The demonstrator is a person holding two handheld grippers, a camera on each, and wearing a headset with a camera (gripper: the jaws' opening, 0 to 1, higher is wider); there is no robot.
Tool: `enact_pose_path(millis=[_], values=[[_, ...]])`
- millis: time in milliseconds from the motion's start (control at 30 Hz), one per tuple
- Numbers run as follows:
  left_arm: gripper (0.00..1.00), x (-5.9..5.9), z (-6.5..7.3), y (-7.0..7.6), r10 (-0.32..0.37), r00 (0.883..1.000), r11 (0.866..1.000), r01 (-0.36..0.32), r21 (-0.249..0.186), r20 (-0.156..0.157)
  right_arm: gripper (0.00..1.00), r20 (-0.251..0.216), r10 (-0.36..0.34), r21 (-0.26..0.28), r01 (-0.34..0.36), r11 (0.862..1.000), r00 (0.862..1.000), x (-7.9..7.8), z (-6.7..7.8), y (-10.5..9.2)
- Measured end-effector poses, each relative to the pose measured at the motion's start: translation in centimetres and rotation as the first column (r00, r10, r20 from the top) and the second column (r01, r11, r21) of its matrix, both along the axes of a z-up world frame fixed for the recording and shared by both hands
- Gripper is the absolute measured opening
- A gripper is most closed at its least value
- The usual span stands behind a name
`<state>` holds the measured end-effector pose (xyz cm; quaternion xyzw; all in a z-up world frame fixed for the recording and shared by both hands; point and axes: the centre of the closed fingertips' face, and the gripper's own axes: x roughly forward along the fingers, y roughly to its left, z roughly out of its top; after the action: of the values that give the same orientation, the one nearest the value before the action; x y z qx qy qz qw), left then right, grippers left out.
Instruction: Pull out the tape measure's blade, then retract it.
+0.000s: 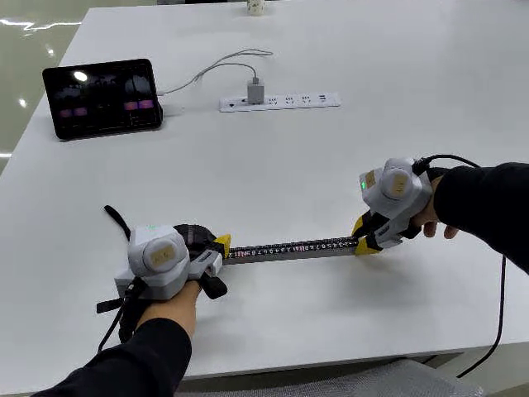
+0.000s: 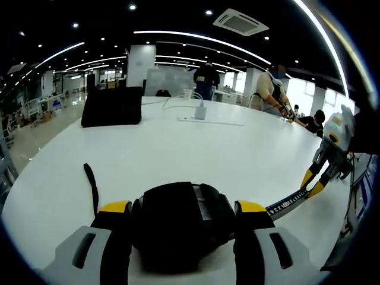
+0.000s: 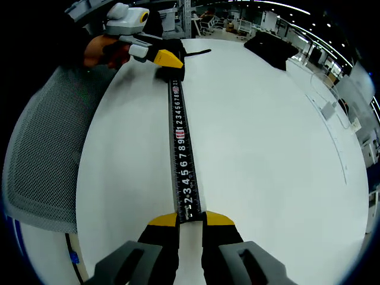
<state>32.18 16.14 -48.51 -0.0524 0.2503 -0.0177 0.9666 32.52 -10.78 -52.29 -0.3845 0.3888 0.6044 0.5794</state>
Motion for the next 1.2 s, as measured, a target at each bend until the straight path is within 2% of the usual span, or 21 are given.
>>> enact_pose_path(millis=[33,167,300,333,933,1133,1200], values=[[0.66,0.00,-0.05,-0.05,-0.003,1.000,1.000,0.002,-0.013,-0.010,0.10,0.003,0.003,-0.003,-0.003,1.000,1.000,-0.05,0.01,0.05],[0.65,-0.03,-0.23,-0.14,-0.019,1.000,1.000,0.019,0.011,-0.012,0.11,0.015,0.017,-0.005,-0.017,1.000,1.000,-0.05,-0.01,-0.10],[0.65,-0.10,-0.61,-0.19,-0.060,0.998,0.995,0.061,0.081,-0.018,0.11,0.021,0.007,-0.009,-0.007,1.000,1.000,0.01,-0.06,-0.03],[0.64,-0.13,-0.66,-0.26,-0.062,0.998,0.994,0.063,0.088,-0.018,0.11,0.026,0.010,-0.015,-0.010,1.000,1.000,-0.01,-0.08,0.01],[0.63,-0.18,-0.76,-0.11,-0.061,0.997,0.995,0.064,0.070,-0.047,0.11,0.019,0.046,-0.039,-0.045,0.998,0.999,0.30,-0.16,0.34],[0.63,-0.23,-0.75,-0.12,-0.062,0.997,0.995,0.065,0.071,-0.049,0.11,0.016,0.032,-0.053,-0.031,0.998,0.999,0.06,-0.04,0.58],[0.63,-0.26,-0.72,-0.18,-0.064,0.997,0.994,0.068,0.083,-0.051,0.11,0.011,0.014,-0.053,-0.013,0.998,1.000,-0.01,0.00,0.65]])
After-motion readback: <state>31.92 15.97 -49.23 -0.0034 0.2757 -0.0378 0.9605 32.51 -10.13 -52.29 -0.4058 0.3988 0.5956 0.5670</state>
